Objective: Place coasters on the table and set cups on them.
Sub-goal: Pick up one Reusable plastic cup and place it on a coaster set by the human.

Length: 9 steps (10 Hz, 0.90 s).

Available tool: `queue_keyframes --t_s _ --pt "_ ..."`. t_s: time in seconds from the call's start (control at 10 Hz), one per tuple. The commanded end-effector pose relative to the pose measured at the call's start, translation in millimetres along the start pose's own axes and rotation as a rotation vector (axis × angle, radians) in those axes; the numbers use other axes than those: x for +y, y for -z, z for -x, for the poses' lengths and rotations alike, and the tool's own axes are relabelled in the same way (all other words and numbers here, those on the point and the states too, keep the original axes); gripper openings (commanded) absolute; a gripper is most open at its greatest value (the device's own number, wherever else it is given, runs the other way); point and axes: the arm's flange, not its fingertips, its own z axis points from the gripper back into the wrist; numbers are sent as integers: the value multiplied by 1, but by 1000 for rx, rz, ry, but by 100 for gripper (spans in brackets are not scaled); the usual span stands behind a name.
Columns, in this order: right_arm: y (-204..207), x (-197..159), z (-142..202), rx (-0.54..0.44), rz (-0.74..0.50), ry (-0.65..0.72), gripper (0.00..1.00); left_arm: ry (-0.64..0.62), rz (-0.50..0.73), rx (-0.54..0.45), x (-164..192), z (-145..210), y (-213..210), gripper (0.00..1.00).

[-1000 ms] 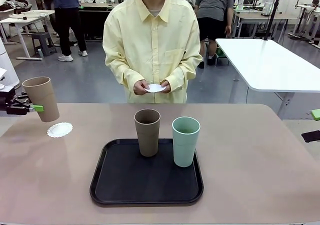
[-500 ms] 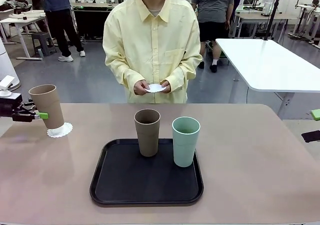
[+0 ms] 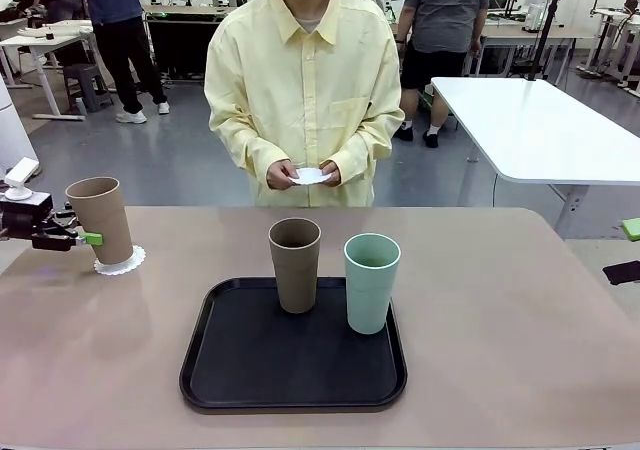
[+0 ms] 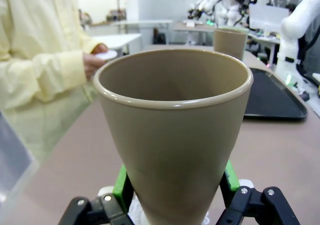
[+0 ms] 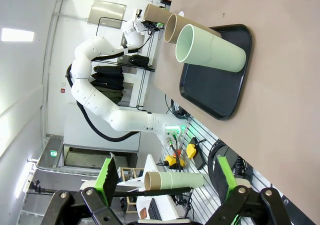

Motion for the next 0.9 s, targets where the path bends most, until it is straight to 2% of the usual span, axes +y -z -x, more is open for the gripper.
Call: queue_keyframes --t_s 0.0,0.6,0.7,0.8 --pt "0 -1 -1 -2 -16 -11 100 26 19 18 6 5 2 84" --pt "0 -1 -1 -2 -16 -11 100 17 50 35 5 14 3 84" --pt "0 -1 -1 -2 -16 -11 100 26 54 40 4 15 4 100" --pt "0 -1 -1 -2 -16 -11 100 27 59 46 4 16 3 100"
